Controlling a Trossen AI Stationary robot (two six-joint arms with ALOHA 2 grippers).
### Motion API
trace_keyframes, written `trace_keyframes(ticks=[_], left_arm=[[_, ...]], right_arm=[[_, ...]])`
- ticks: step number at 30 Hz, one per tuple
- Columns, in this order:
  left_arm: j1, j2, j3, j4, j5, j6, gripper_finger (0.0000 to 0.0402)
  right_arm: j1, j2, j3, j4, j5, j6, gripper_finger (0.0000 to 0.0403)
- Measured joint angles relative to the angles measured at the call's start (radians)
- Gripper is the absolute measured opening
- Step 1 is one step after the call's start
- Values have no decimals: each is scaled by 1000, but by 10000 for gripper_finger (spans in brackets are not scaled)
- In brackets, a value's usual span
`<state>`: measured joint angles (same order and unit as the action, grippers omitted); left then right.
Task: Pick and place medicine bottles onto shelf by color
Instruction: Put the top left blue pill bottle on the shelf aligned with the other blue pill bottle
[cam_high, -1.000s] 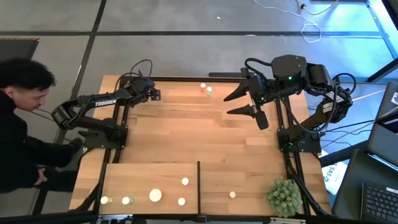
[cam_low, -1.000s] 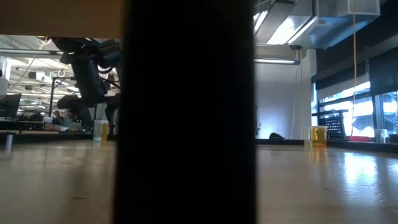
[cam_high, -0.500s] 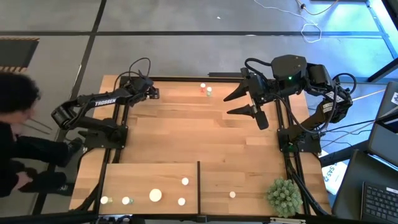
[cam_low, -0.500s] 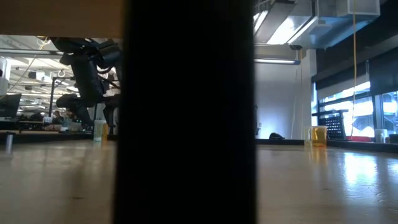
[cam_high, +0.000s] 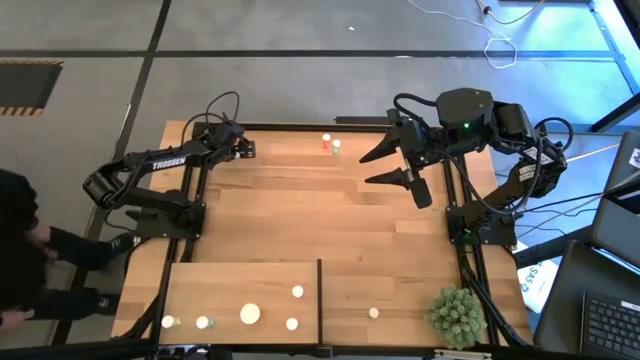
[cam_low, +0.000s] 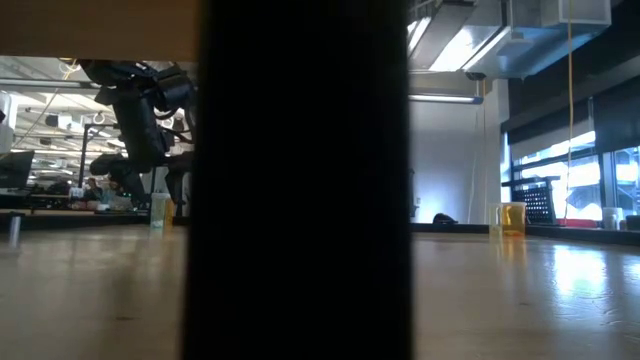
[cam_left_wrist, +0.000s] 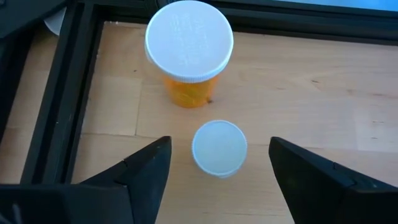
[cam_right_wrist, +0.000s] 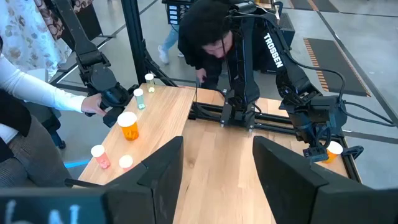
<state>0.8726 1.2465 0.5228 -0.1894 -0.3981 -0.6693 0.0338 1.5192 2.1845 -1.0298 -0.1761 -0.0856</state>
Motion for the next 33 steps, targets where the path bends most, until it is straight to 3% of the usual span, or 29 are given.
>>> trace_keyframes(ticks=[33], left_arm=[[0, 0, 0, 0, -3, 0, 169]], right_arm=[[0, 0, 0, 0, 0, 2, 197]])
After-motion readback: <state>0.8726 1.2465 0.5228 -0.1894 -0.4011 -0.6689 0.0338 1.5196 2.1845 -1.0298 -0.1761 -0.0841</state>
